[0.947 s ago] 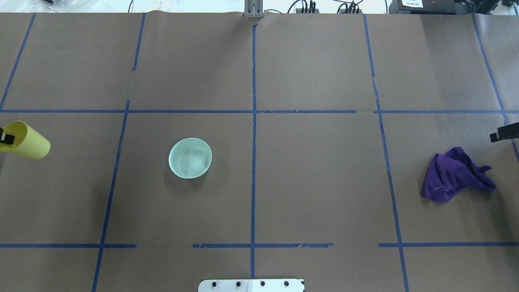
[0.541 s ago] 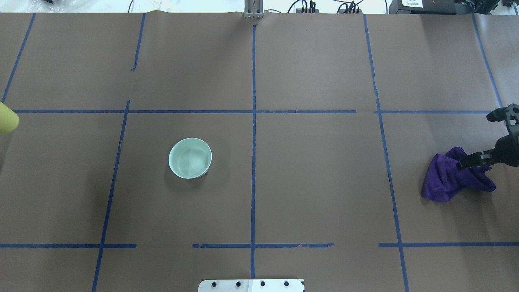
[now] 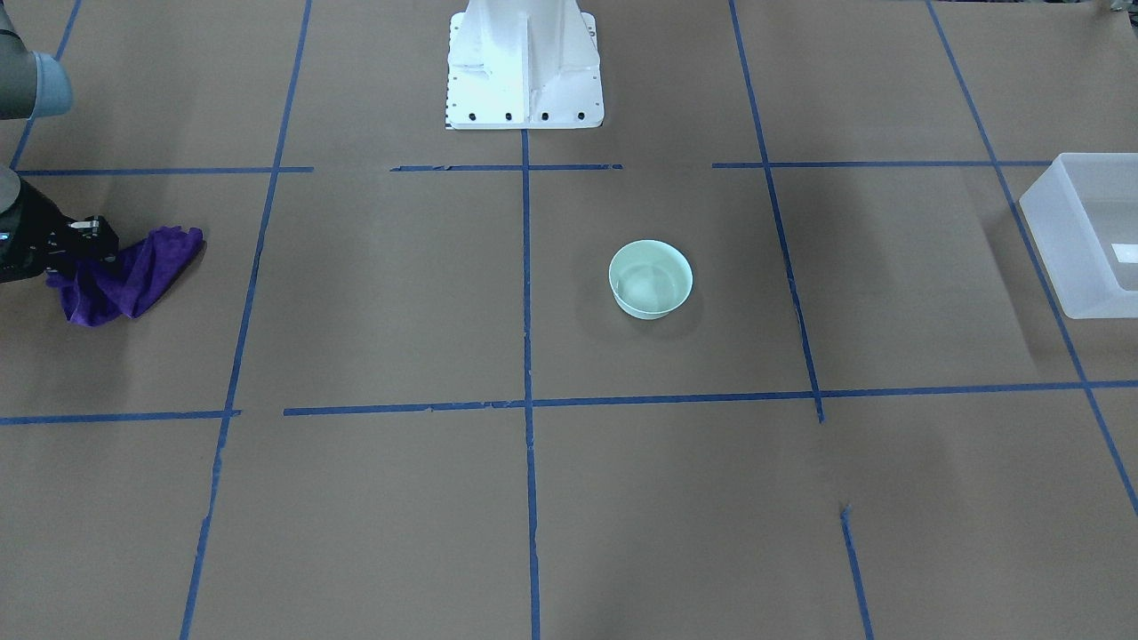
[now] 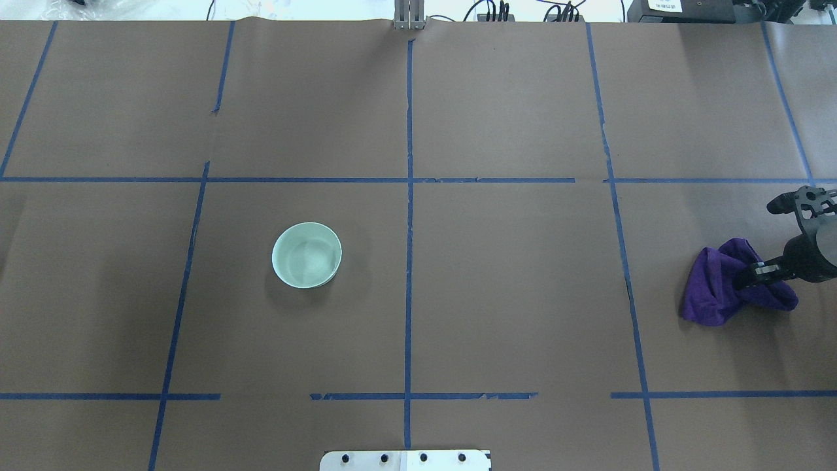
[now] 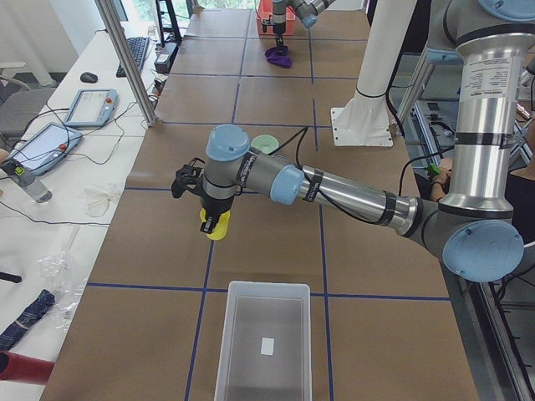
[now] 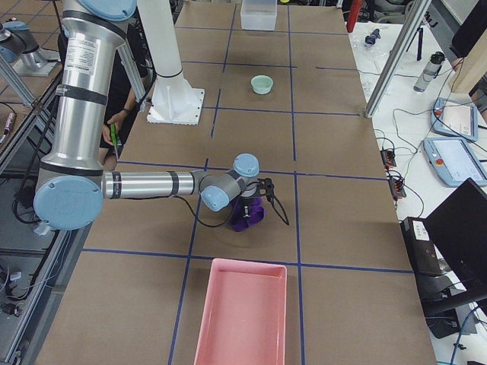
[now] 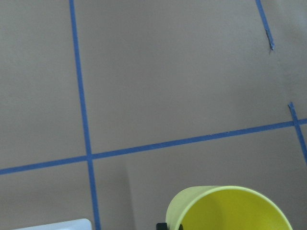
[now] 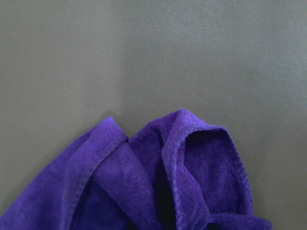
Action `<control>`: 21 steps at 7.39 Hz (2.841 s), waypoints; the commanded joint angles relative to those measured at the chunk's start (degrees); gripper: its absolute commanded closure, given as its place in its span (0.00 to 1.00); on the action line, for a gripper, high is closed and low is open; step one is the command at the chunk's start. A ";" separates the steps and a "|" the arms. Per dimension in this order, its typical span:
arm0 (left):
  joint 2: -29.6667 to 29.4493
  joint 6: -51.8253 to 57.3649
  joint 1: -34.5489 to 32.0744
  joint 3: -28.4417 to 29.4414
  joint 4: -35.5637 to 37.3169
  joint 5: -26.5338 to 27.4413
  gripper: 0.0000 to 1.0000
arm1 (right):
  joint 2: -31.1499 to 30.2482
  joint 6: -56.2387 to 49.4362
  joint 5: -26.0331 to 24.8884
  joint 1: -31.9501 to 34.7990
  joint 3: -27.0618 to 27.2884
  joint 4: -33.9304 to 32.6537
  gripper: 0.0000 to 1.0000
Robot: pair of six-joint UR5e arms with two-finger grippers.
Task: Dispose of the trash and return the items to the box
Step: 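Lift the yellow cup with left gripper while right gripper grasps purple cloth, then drop the cup into the clear bin and the cloth into the pink bin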
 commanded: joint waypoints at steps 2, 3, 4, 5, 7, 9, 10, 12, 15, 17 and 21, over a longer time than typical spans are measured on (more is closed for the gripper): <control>-3.20 12.32 -8.06 11.09 -0.09 2.69 1.00 | -0.33 -0.01 0.62 0.53 2.35 -0.16 1.00; -4.08 15.50 -9.65 14.88 -0.10 2.79 1.00 | -0.33 0.08 4.19 3.06 4.80 -1.20 1.00; -4.00 17.45 -10.45 17.01 -0.27 2.79 1.00 | -0.94 0.08 6.05 6.21 7.18 -1.74 1.00; -2.44 21.38 -11.24 17.99 -0.27 2.70 1.00 | -2.69 0.08 6.33 7.72 11.20 -2.35 1.00; 3.61 22.48 -11.16 16.94 -0.88 2.61 1.00 | -2.44 -0.01 7.30 14.39 22.25 -15.56 1.00; 8.19 21.86 -10.20 16.85 -5.71 2.09 1.00 | -2.27 -0.44 7.30 18.80 29.32 -23.68 1.00; 8.91 21.86 -6.80 16.85 -5.72 1.47 1.00 | -1.48 -0.80 7.30 20.64 29.78 -23.71 1.00; 9.18 16.96 1.81 18.60 -8.51 -3.53 1.00 | -1.47 -5.15 7.21 25.03 29.96 -23.80 1.00; 9.36 16.77 4.13 26.06 -17.74 -5.74 1.00 | -2.53 -11.51 7.04 29.88 29.61 -24.15 1.00; 9.36 16.07 4.74 26.61 -18.12 -6.87 0.95 | -3.23 -16.76 6.51 32.51 29.52 -24.15 1.00; 9.09 14.39 5.19 23.38 -18.56 -6.71 0.00 | -2.97 -31.44 4.15 38.40 29.17 -29.69 1.00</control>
